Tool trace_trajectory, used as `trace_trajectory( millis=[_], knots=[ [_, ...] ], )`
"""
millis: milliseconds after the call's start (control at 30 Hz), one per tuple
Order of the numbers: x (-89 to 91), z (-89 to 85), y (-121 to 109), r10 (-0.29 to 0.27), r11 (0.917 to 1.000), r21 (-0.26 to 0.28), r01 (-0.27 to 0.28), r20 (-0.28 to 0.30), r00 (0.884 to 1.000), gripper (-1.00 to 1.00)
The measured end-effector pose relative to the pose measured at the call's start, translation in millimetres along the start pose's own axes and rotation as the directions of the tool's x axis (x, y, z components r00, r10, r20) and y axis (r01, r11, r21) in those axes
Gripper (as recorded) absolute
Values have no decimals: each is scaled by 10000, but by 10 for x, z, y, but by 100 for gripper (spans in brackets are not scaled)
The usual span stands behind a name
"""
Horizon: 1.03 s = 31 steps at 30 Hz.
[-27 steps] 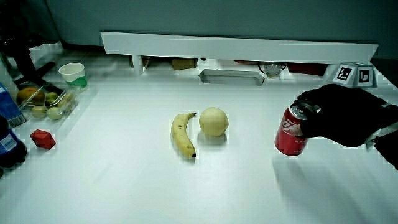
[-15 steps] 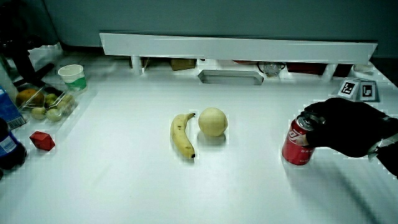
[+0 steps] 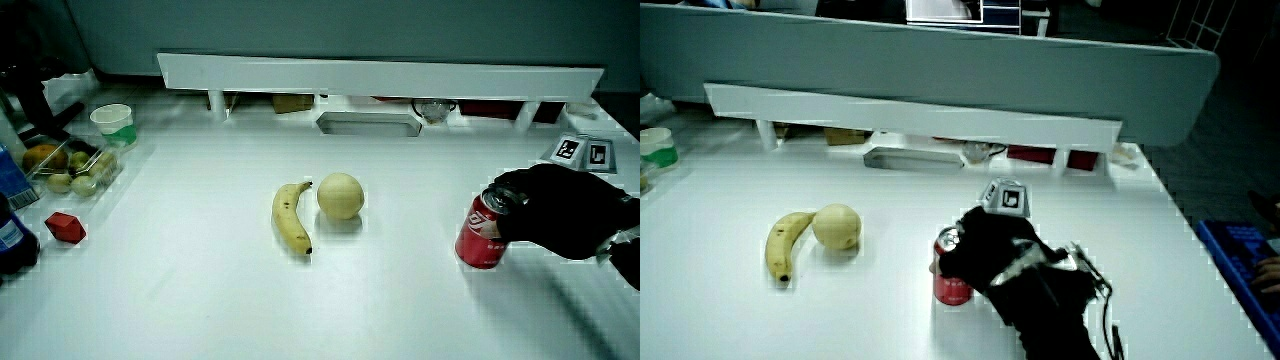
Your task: Place cola
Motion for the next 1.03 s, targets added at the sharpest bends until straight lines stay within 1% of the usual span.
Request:
trace_trajectory(
  millis=[133, 167, 200, 233, 267, 300, 400, 433, 467, 500, 567, 600, 667, 733, 767, 867, 933, 1033],
  knots=[
    [44, -41, 18, -19, 9998, -193, 14, -231, 9997, -27],
    [31, -31, 1, 58, 9998, -180, -63, -258, 9996, -33],
    [51, -45, 11, -10, 9998, -182, 7, -200, 9998, -40],
    [53, -40, -3, 40, 9995, -304, -51, -357, 9994, -47],
    [92, -58, 6, 23, 9989, -465, -50, -561, 9984, -53],
    [116, -59, -9, -9, 9992, -394, -19, -707, 9975, -60],
    [175, -70, -89, 284, 9981, -516, -343, -1120, 9933, -80],
    [214, -94, -111, 83, 9987, -487, -133, -1019, 9948, -87],
    [240, -108, -153, -138, 9996, -272, 111, -1016, 9947, -93],
    [276, -148, -181, -231, 9997, -120, 221, -911, 9956, -100],
    [347, -228, -238, -422, 9989, 187, 436, -703, 9966, -100],
    [338, -246, -295, -525, 9974, 480, 547, -444, 9976, -100],
    [288, -305, -403, -427, 9932, 1095, 397, 258, 9988, -100],
    [-97, -94, -754, -437, 9977, 535, 404, 622, 9971, -100],
    [-142, -111, -823, -463, 9976, 546, 428, 649, 9968, -100],
    [-263, -192, -979, -268, 9974, 697, 192, 1088, 9937, -100],
    [-324, -276, -1054, 12, 9963, 845, -133, 1413, 9900, -100],
    [-417, -402, -1168, 421, 9925, 1047, -629, 1905, 9808, -100]
  ],
)
